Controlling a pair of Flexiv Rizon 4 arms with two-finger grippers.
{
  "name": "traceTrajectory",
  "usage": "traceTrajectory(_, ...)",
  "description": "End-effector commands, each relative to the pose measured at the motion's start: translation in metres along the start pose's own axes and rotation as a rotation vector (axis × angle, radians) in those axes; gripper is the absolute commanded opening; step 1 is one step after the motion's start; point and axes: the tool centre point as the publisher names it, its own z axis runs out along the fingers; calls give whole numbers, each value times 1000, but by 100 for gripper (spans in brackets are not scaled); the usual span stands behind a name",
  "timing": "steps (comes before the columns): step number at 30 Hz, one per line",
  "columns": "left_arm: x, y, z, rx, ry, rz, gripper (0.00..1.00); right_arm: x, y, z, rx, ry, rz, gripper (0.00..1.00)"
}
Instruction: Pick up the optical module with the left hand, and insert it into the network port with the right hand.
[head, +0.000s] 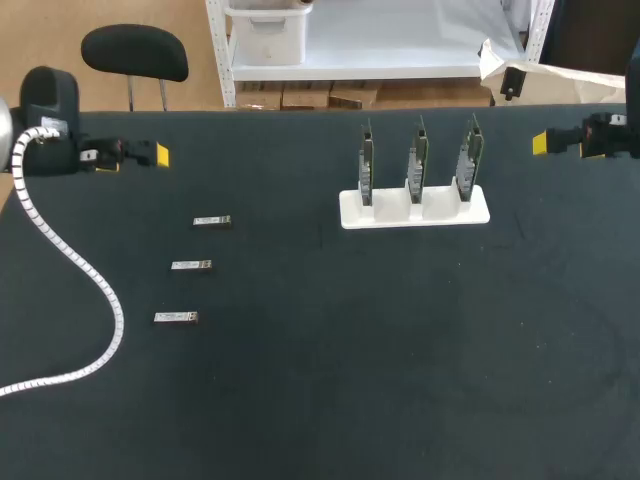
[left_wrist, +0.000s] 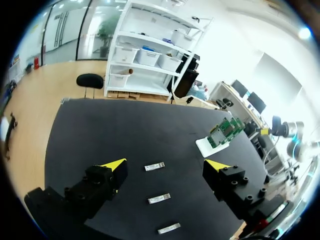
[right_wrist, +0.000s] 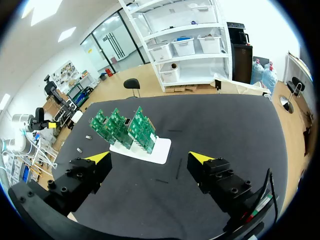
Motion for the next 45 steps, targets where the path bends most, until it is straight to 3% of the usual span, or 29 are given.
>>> traceTrajectory(1, -4, 6, 2, -27, 38, 156, 100, 0, 1, -1, 4, -1, 1, 100)
traceTrajectory(4, -3, 14, 5, -18, 113, 334, 100, 0, 1, -1, 4, -1, 1, 100)
traceTrajectory(7, 5, 20, 11, -49, 207, 584, 100, 0, 1, -1, 4, -1, 1, 100)
traceTrajectory(14, 17, 29, 18, 43, 393, 902, 100, 0, 1, -1, 4, -1, 1, 100)
traceTrajectory(19, 6, 34, 11, 106, 389, 908, 100, 0, 1, -1, 4, -1, 1, 100)
traceTrajectory(21, -2, 35, 8, 119, 339, 816, 100, 0, 1, -1, 4, -1, 1, 100)
traceTrajectory(23, -12, 34, 5, 189, 316, 626, 100, 0, 1, -1, 4, -1, 1, 100)
traceTrajectory(39, -12, 34, 5, 189, 316, 626, 100, 0, 1, -1, 4, -1, 1, 100)
traceTrajectory(45, -13, 24, 0, 39, 365, 1005, 100, 0, 1, -1, 4, -1, 1, 100)
